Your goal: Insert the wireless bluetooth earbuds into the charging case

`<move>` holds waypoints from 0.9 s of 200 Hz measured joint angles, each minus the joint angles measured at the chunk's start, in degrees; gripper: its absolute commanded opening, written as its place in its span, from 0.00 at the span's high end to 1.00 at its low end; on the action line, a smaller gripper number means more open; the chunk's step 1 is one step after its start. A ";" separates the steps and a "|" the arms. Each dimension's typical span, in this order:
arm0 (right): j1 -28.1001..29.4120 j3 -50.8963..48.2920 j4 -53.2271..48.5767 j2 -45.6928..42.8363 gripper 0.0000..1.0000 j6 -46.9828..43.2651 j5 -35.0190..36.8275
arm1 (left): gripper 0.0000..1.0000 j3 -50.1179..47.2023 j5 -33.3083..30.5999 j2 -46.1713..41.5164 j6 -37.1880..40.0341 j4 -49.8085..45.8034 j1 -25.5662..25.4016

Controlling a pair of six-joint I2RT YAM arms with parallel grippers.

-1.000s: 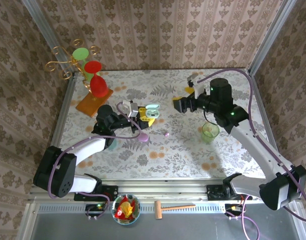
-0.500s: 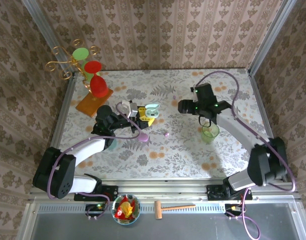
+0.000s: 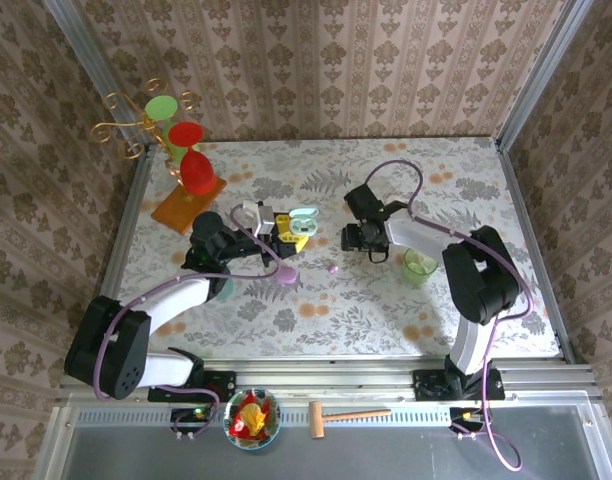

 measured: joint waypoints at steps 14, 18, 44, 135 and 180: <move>-0.04 0.87 -0.02 1.88 0.43 0.22 0.04 | 0.69 -0.11 0.00 0.00 -0.17 0.11 0.00; -0.04 1.11 0.00 2.34 0.44 0.22 0.02 | 0.69 -0.13 0.00 0.00 -0.20 0.11 0.00; -0.04 2.71 -0.04 4.94 0.47 -0.22 0.04 | 0.69 -0.28 -0.02 -0.09 -0.20 0.13 1.40; -0.59 5.38 0.02 7.82 0.52 -6.58 0.70 | 0.69 -0.44 -0.22 -0.85 -0.17 -0.15 2.21; -1.95 5.66 1.22 7.82 0.53 -11.08 -2.38 | 0.69 -0.48 -0.22 -0.85 -0.20 -0.15 2.21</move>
